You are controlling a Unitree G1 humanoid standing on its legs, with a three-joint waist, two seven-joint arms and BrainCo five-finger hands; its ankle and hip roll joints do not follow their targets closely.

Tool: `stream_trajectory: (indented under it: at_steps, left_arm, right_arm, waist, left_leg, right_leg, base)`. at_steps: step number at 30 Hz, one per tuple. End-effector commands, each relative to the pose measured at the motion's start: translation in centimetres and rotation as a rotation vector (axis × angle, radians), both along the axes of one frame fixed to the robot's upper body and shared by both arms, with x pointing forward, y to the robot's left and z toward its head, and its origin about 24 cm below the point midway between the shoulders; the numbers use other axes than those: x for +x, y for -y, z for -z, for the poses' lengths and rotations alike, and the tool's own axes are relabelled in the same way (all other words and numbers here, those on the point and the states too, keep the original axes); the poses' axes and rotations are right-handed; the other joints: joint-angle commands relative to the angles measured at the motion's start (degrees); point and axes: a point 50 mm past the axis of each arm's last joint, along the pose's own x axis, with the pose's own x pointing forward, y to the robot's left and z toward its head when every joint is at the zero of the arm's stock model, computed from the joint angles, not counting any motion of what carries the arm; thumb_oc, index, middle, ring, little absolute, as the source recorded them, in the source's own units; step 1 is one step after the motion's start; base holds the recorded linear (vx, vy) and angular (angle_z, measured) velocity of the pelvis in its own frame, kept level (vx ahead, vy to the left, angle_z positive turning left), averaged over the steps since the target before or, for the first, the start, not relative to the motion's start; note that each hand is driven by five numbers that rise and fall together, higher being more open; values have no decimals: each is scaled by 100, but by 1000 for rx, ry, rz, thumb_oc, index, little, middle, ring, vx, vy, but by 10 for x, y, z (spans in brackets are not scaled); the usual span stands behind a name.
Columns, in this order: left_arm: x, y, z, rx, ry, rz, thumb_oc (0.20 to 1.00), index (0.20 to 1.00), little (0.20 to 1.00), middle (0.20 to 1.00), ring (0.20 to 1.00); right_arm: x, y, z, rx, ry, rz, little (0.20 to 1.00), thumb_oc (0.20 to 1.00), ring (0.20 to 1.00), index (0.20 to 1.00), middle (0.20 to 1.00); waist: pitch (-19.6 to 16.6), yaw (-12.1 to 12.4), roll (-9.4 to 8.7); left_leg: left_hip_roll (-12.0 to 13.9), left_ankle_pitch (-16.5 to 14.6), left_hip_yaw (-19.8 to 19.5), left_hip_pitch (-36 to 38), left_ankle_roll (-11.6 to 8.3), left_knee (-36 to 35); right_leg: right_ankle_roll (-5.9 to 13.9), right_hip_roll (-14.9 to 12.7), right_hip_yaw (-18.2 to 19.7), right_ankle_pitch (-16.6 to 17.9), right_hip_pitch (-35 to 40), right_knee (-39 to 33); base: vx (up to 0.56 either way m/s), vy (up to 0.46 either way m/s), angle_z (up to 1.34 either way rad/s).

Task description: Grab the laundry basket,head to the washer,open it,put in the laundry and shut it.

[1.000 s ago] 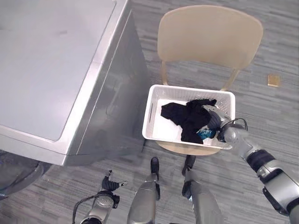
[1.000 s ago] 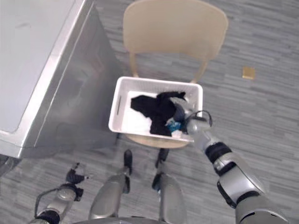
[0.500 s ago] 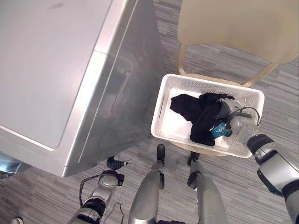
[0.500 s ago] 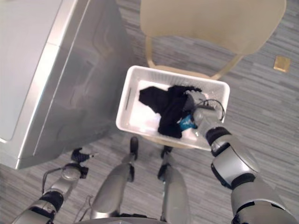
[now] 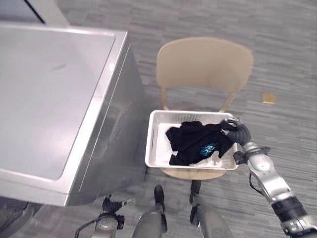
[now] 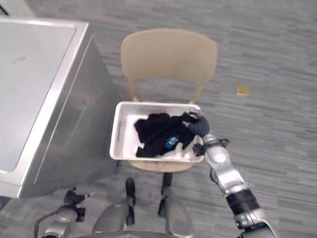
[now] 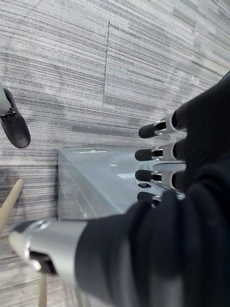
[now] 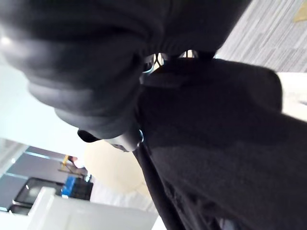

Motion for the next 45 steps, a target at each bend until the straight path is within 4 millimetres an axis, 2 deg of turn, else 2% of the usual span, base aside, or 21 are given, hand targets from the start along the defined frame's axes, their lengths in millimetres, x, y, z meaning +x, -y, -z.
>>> stream_trajectory:
  at_steps: [1, 5, 6, 10, 11, 12, 14, 15, 19, 21, 23, 25, 26, 28, 29, 30, 34, 38, 40, 41, 45]
  left_arm:
    - [23, 9, -8, -5, 85, 82, 1000, 1000, 1000, 1000, 1000]
    - [30, 9, -14, 1, 119, 111, 1000, 1000, 1000, 1000, 1000]
    - [42, 12, -24, 8, 176, 166, 1000, 1000, 1000, 1000, 1000]
    - [57, 17, -41, 2, 271, 217, 1000, 1000, 1000, 1000, 1000]
    - [64, 21, -50, -10, 318, 243, 1000, 1000, 1000, 1000, 1000]
    - [69, 24, -56, -31, 356, 250, 1000, 1000, 1000, 1000, 1000]
    - [72, 25, -61, -39, 378, 250, 1000, 1000, 1000, 1000, 1000]
    - [80, 33, -71, -61, 426, 299, 1000, 1000, 1000, 1000, 1000]
    - [99, 49, -94, -60, 541, 397, 1000, 1000, 1000, 1000, 1000]
    - [109, 62, -112, -48, 623, 481, 1000, 1000, 1000, 1000, 1000]
    - [117, 74, -129, -41, 709, 535, 1000, 1000, 1000, 1000, 1000]
    - [130, 95, -154, -54, 837, 583, 1000, 1000, 1000, 1000, 1000]
    - [137, 112, -163, -48, 885, 628, 1000, 1000, 1000, 1000, 1000]
    - [141, 129, -168, -72, 919, 644, 1000, 1000, 1000, 1000, 1000]
    - [141, 130, -168, -72, 920, 644, 1000, 1000, 1000, 1000, 1000]
    - [145, 147, -173, -100, 938, 690, 1000, 1000, 1000, 1000, 1000]
    - [149, 181, -176, -188, 937, 777, 1000, 1000, 1000, 1000, 1000]
    - [150, 213, -162, -206, 846, 895, 1000, 1000, 1000, 1000, 1000]
    - [152, 218, -153, -173, 796, 924, 344, 344, 344, 344, 344]
    - [153, 219, -150, -156, 782, 933, 200, 200, 200, 200, 200]
    - [156, 207, -146, -111, 766, 906, 200, 200, 200, 200, 200]
  right_arm:
    - [5, -20, -40, 138, 196, -136, 200, 200, 200, 200, 200]
    - [1, -29, -54, 187, 258, -188, 200, 200, 200, 200, 200]
    - [-2, -37, -65, 202, 314, -222, 200, 200, 200, 200, 200]
    - [-4, -40, -77, 177, 375, -219, 200, 200, 200, 200, 200]
    - [-3, -43, -85, 179, 409, -215, 200, 200, 200, 200, 200]
    - [-2, -49, -92, 196, 429, -237, 200, 200, 200, 200, 200]
    - [1, -56, -98, 220, 450, -258, 200, 200, 200, 200, 200]
    - [4, -62, -102, 214, 456, -282, 200, 200, 200, 200, 200]
    - [5, -73, -108, 205, 463, -333, 200, 200, 200, 200, 200]
    - [3, -84, -112, 212, 474, -387, 200, 200, 200, 200, 200]
    - [0, -94, -118, 219, 496, -441, 200, 200, 200, 200, 200]
    - [-1, -104, -124, 257, 506, -481, 200, 200, 200, 200, 200]
    - [-3, -110, -123, 299, 493, -504, 200, 200, 200, 200, 200]
    - [-5, -115, -123, 344, 490, -523, 200, 200, 200, 200, 200]
    - [-5, -115, -123, 344, 490, -522, 200, 200, 200, 200, 200]
    - [-6, -123, -122, 392, 471, -553, 200, 200, 200, 200, 200]
    - [-11, -143, -131, 446, 487, -625, 200, 200, 200, 200, 200]
    - [-16, -164, -143, 468, 504, -705, 200, 200, 200, 200, 200]
    - [-17, -169, -146, 468, 504, -725, 200, 200, 200, 200, 200]
    - [-17, -171, -147, 472, 502, -733, 200, 200, 200, 200, 200]
    - [-17, -168, -143, 503, 480, -738, 200, 200, 200, 200, 200]
  waist:
    - [-445, -40, 35]
    - [-408, -47, 76]
    - [-328, -26, 161]
    - [-469, 95, 186]
    - [-541, 218, 142]
    - [-533, 348, 158]
    - [-513, 426, 220]
    - [-495, 442, 306]
    - [-335, 321, 311]
    - [-364, 265, 213]
    - [-463, 175, 118]
    - [-646, 55, -10]
    - [-846, -95, -10]
    - [-983, -187, 6]
    - [-982, -192, 9]
    - [-1071, -224, -51]
    - [-1104, -236, -119]
    - [-1159, -268, -199]
    - [-1191, -289, -226]
    - [-1203, -297, -231]
    - [-1232, -305, -225]
  left_leg:
    - [119, -251, 22, -228, -54, 98]
    - [283, -201, 167, -171, -48, 64]
    - [391, -137, 90, -282, -14, 191]
    - [415, 110, -274, -545, -35, 299]
    - [456, 339, -458, -827, -132, 250]
    - [564, 557, -533, -1102, -268, 258]
    - [659, 774, -604, -1285, -411, 204]
    - [731, 701, -617, -1410, -462, -19]
    - [673, 418, -432, -1327, -424, 42]
    - [514, 205, -610, -1163, -363, 665]
    - [417, -225, -547, -1005, -307, 1160]
    - [394, -925, -234, -307, -249, 1602]
    - [420, -928, -4, 167, -260, 1228]
    - [445, -791, 121, 353, -317, 644]
    - [435, -757, 115, 382, -316, 583]
    - [406, -658, 22, 458, -336, 297]
    - [383, -539, -44, 556, -316, 34]
    - [376, -521, -51, 575, -277, -36]
    - [363, -534, -44, 571, -266, -36]
    - [353, -537, -45, 570, -258, -36]
    - [320, -556, -5, 615, -231, -36]
  right_leg:
    - [641, -261, -36, -1088, 228, 648]
    - [716, -249, 220, -1131, 55, 1190]
    - [654, -222, 438, -1461, 124, 1930]
    - [565, -148, 962, -1578, 455, 2996]
    - [444, 17, 1117, -2198, 986, 2277]
    - [333, 127, 1096, -2393, 1120, 1915]
    - [246, 237, 1013, -2521, 1134, 1645]
    - [163, 384, 883, -2531, 1127, 1335]
    - [146, 244, 539, -2278, 998, 1273]
    - [149, 112, 362, -2014, 909, 1079]
    - [140, 19, 230, -1829, 834, 904]
    - [154, -52, -67, -1668, 779, 694]
    - [243, -11, -311, -1527, 753, 557]
    - [291, 21, -445, -1429, 807, 441]
    - [294, 20, -455, -1422, 819, 426]
    - [311, 20, -494, -1356, 900, 327]
    - [327, 5, -503, -1326, 963, 348]
    - [349, -17, -470, -1290, 967, 384]
    - [374, -36, -463, -1259, 960, 387]
    - [381, -46, -458, -1241, 959, 379]
    - [417, -85, -414, -1182, 995, 345]
  base:
    - [18, 102, -71]
    - [-128, -25, -57]
    - [-265, -101, -6]
    - [-284, -226, 58]
    - [-408, -425, 89]
    - [-327, -342, 99]
    - [-352, -270, 56]
    - [-391, -275, 21]
    - [-321, -85, 49]
    - [-306, -57, 35]
    - [-239, -50, 30]
    - [-171, 5, 76]
    - [-56, 52, 84]
    - [7, 118, 100]
    - [19, 148, 73]
    - [24, 94, 25]
    - [-8, 82, 15]
    - [-40, 92, 5]
    - [-31, 75, 4]
    - [-1, 63, -1]
    - [-9, 55, -7]
